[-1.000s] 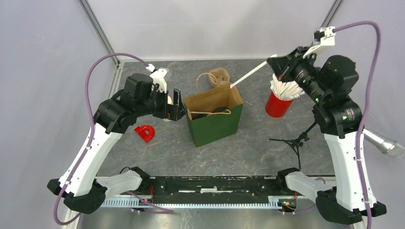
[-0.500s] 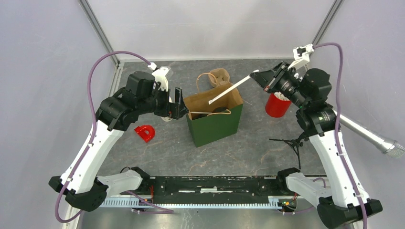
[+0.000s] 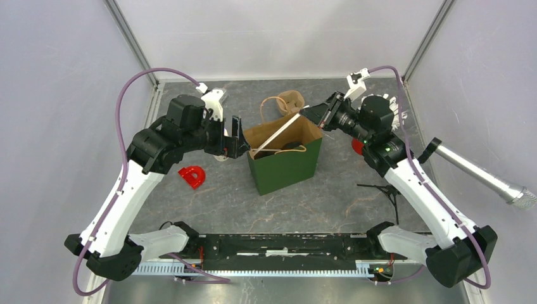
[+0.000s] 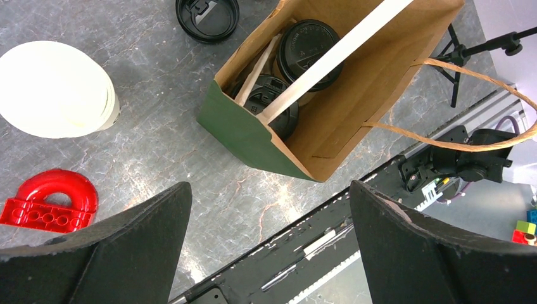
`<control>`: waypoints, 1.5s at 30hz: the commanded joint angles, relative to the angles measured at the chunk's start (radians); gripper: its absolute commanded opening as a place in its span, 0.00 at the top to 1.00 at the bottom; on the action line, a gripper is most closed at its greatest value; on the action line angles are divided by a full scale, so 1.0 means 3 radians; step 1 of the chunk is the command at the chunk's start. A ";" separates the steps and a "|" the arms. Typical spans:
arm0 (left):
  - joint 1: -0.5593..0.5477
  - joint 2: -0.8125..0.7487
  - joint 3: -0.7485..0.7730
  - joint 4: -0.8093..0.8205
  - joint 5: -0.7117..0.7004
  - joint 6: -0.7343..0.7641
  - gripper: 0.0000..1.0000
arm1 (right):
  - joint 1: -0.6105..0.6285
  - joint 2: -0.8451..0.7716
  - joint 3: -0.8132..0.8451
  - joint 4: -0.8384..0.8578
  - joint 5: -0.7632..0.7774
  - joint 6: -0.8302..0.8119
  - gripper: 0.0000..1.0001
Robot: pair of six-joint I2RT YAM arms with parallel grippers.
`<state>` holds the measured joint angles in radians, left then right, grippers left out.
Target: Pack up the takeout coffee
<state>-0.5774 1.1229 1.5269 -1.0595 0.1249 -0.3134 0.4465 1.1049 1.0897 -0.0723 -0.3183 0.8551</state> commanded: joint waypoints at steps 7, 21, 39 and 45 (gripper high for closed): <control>0.0017 -0.0079 0.0078 0.0088 -0.0080 0.0057 0.00 | 0.0061 0.0049 0.0273 -0.0407 0.0429 -0.0294 0.50; 0.0017 0.0096 0.0836 0.0168 -0.0401 0.0261 0.00 | -0.0037 0.0166 0.1576 -0.1681 0.0884 -0.1877 0.02; 0.0017 -0.0697 0.0316 0.0714 -0.0464 0.0379 0.00 | -0.0036 -0.0661 0.1273 -0.2062 0.1895 -0.2030 0.02; 0.0017 -0.0906 0.0043 0.0709 -0.0545 0.0266 0.00 | -0.0038 -0.0783 0.1154 -0.2076 0.1918 -0.2009 0.02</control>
<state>-0.5774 0.8692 1.5818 -0.9016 -0.0254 -0.2478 0.4366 0.8745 1.4563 -0.6994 0.2245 0.2394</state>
